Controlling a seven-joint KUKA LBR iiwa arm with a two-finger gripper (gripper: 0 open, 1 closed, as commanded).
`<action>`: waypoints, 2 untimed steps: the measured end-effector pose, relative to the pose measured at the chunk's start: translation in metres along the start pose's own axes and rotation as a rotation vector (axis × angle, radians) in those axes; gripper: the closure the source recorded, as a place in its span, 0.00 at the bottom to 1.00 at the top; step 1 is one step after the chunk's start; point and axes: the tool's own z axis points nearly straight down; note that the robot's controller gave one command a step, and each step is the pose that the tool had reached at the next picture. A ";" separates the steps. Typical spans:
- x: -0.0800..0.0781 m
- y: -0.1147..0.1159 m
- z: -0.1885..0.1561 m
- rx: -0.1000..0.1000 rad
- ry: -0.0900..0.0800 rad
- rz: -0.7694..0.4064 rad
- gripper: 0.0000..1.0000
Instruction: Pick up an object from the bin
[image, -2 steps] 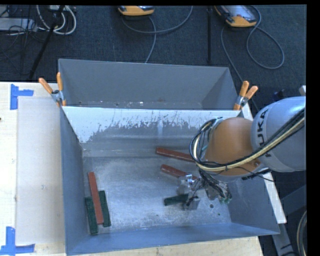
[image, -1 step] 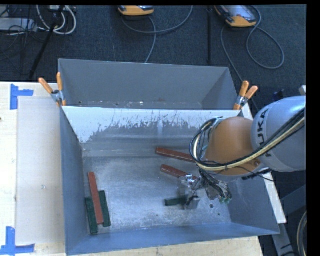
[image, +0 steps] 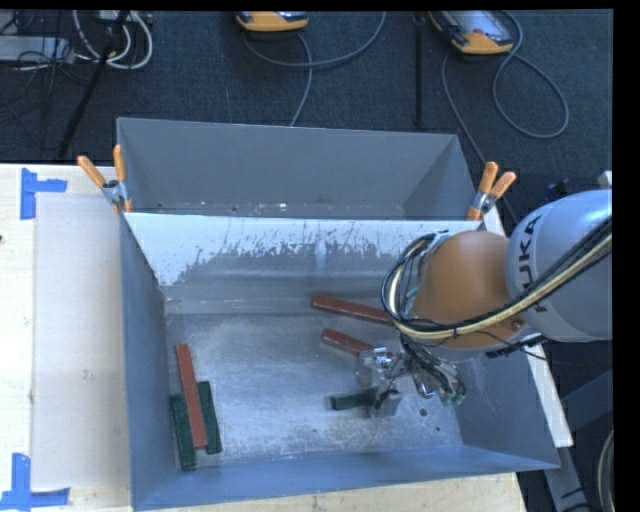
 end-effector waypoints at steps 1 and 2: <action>-0.001 0.000 -0.045 0.002 -0.003 0.003 1.00; -0.002 0.001 -0.074 0.001 -0.002 0.007 1.00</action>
Offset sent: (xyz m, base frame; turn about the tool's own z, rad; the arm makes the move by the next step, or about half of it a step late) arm 0.0000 0.0001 0.0434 0.0000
